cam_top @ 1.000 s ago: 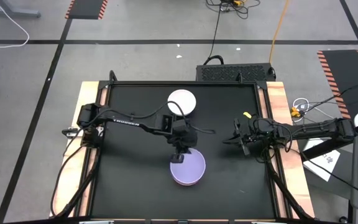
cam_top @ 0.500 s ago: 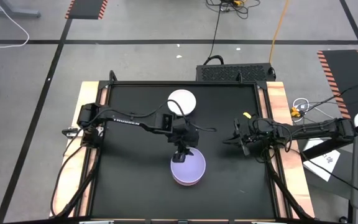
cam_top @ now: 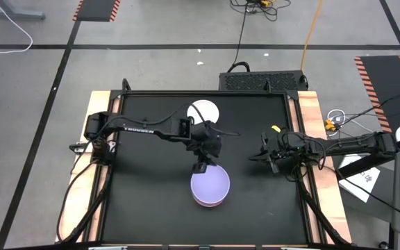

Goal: Nest bowls inside each other
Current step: Stack the purple bowl on top of the black bowl

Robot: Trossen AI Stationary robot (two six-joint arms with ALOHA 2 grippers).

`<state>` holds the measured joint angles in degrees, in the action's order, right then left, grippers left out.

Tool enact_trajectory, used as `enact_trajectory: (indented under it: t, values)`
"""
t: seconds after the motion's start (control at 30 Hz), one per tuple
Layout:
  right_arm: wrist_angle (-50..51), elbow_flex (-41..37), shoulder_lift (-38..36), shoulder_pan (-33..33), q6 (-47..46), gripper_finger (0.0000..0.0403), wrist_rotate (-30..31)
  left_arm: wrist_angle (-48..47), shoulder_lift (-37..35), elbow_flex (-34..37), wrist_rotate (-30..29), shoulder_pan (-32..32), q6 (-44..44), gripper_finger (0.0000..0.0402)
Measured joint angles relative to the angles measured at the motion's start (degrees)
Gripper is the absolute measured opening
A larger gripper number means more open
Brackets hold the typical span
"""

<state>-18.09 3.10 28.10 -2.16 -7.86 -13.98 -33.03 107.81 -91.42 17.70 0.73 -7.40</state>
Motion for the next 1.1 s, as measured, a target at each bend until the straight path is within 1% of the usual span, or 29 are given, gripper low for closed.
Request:
enact_trajectory:
  t: [0.13,0.37,0.93,1.1]
  values:
    - [0.0,0.0,0.1,0.0,0.1,0.0,0.0,-1.0,0.0,0.0,1.0,0.0,0.6,0.0175]
    - [-0.3,0.0,0.1,0.0,0.0,0.0,0.0,-0.2,0.0,1.3,0.9,-0.1,1.5,0.0175]
    - [-0.4,0.0,0.1,0.0,0.0,0.0,0.0,0.2,0.5,1.4,0.0,1.3,1.1,0.0175]
    - [-0.4,0.0,0.1,0.0,0.0,0.0,0.0,2.9,0.6,3.4,0.4,0.9,2.1,0.0175]
